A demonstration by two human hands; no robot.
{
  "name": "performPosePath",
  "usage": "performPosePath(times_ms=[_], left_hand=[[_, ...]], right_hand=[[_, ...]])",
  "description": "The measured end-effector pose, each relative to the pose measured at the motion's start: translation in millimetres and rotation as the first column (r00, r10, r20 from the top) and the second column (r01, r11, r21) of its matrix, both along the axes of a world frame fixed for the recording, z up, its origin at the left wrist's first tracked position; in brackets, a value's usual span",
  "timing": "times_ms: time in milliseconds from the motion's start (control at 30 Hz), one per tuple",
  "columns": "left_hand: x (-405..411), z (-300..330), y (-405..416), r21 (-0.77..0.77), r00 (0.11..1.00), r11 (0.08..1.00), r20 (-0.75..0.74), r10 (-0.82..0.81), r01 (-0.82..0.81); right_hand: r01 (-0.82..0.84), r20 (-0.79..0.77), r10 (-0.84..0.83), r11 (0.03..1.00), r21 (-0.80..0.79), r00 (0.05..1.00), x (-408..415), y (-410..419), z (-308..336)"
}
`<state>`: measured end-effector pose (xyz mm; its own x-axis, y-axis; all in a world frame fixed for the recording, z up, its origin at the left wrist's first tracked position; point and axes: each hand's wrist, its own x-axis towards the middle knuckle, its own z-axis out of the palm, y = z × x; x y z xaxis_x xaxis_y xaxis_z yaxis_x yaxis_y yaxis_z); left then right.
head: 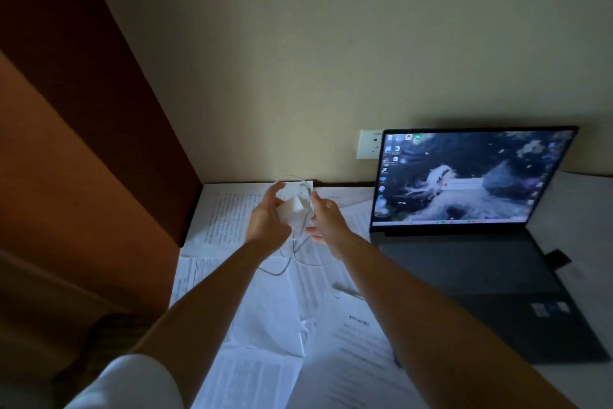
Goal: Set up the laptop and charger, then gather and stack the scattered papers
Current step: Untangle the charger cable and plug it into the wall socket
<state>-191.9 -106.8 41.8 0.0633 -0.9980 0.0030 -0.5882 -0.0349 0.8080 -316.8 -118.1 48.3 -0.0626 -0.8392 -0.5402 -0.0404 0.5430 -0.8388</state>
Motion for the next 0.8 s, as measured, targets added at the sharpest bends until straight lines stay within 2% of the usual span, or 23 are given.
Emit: performPosePath(times_ms=[100, 233, 333, 433, 500, 567, 633, 767, 800], left_hand=[[-12.8, 9.4, 31.8, 0.059, 0.996, 0.998, -0.091, -0.015, 0.020], [-18.7, 11.8, 61.9, 0.067, 0.987, 0.993, -0.132, -0.090, 0.099], [-22.8, 8.9, 75.4, 0.083, 0.985, 0.983, -0.076, -0.156, 0.163], [-23.6, 1.8, 86.8, 0.146, 0.987, 0.980, 0.055, -0.148, 0.139], [-20.4, -2.9, 93.9, 0.178, 0.977, 0.981, 0.185, -0.109, 0.076], [-17.3, -1.8, 103.5, 0.221, 0.976, 0.975, 0.211, -0.058, 0.010], [-12.9, -0.9, 113.9, 0.294, 0.965, 0.955, 0.255, -0.054, -0.024], [-8.5, -4.0, 137.8, 0.441, 0.879, 0.894, 0.392, -0.273, 0.081], [-10.4, -5.7, 145.1, 0.452, 0.868, 0.886, 0.397, -0.300, 0.100]], right_hand=[[-0.019, 0.100, 0.011, 0.997, 0.079, 0.995, -13.9, 26.1, 13.9], [-0.184, 0.074, 0.177, 0.978, 0.094, 0.981, -31.2, 63.8, 14.8], [-0.113, 0.047, 0.111, 0.993, 0.040, 0.993, -32.3, 83.6, 7.1], [-0.016, -0.128, 0.009, 0.999, -0.051, 0.992, -34.5, 99.0, -2.9], [-0.023, -0.330, -0.031, 0.987, -0.158, 0.943, -43.4, 110.1, -7.1], [-0.069, -0.487, -0.056, 0.969, -0.235, 0.871, -55.3, 121.1, -8.8], [-0.095, -0.604, -0.063, 0.970, -0.226, 0.795, -67.2, 130.6, -9.1], [-0.095, -0.742, -0.011, 0.990, -0.101, 0.670, -96.4, 147.1, -12.2], [-0.086, -0.740, -0.011, 0.992, -0.093, 0.672, -104.9, 153.8, -11.4]])
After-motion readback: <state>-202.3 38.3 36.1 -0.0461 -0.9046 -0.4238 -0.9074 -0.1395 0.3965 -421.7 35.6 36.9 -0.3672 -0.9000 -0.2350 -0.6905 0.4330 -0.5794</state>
